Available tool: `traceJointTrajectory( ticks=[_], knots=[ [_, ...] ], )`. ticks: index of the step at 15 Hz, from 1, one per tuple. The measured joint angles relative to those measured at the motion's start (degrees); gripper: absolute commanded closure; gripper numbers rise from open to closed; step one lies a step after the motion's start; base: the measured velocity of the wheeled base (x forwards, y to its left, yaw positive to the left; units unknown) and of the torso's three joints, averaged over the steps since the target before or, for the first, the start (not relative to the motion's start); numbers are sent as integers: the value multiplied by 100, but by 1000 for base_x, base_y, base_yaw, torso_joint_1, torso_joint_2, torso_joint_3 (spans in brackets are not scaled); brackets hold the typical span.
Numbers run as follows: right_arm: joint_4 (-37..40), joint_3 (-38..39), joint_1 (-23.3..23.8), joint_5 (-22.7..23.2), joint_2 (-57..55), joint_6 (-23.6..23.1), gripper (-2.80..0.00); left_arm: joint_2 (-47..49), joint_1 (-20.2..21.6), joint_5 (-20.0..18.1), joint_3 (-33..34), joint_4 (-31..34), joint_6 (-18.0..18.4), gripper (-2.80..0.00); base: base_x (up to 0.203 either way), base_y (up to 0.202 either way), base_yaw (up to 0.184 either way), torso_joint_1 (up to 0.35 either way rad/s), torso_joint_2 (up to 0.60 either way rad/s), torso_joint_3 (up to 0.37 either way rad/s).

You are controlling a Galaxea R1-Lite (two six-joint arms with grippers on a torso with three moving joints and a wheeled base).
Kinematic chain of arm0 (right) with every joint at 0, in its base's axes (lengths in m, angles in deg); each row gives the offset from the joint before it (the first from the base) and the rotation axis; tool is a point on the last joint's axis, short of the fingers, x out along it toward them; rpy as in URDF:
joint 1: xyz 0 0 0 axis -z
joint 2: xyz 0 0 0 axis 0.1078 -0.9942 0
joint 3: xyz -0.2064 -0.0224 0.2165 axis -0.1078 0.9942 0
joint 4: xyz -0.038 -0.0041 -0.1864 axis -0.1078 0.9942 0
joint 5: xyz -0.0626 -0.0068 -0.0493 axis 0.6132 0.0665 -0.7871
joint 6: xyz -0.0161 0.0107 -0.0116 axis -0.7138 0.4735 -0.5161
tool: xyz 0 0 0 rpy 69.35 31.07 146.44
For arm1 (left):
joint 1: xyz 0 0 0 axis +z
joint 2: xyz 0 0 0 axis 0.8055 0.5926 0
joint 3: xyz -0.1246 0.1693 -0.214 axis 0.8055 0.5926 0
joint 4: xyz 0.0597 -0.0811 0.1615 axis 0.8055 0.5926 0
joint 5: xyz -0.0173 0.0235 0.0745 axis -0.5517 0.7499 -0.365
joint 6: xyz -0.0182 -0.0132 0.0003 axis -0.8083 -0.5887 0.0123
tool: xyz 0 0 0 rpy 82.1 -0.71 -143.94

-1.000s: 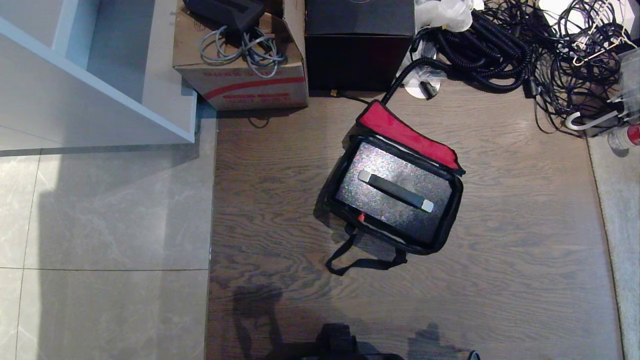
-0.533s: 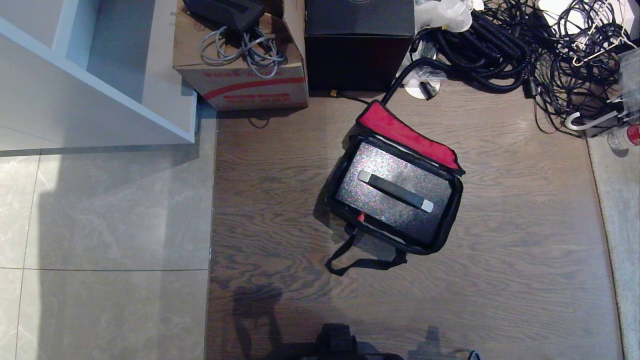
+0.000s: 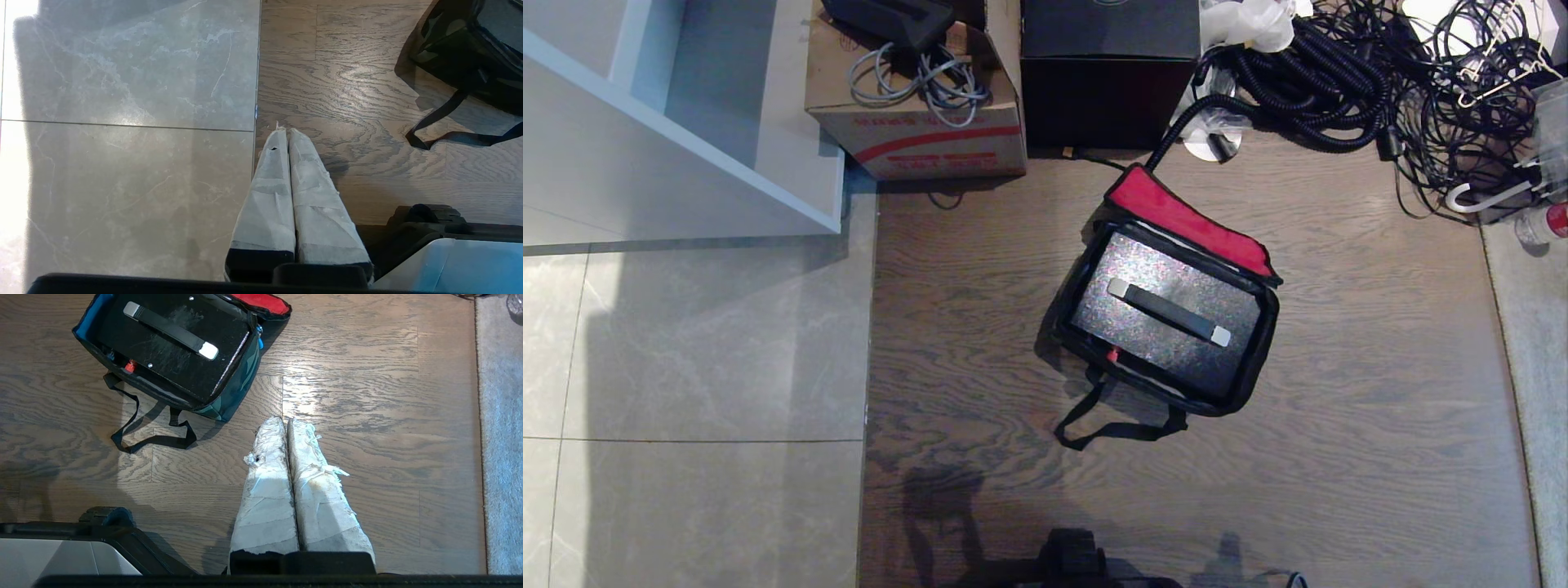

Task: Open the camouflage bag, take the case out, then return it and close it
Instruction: Grip the handle

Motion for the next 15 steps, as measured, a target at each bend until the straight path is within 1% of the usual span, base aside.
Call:
traceJointTrajectory(
  ticks=[15],
  knots=[
    [-5, 0, 0, 2, -1, 1, 0, 0, 0, -1, 0, 2, -7, 0, 0, 0, 0, 0, 0, 3]
  ],
)
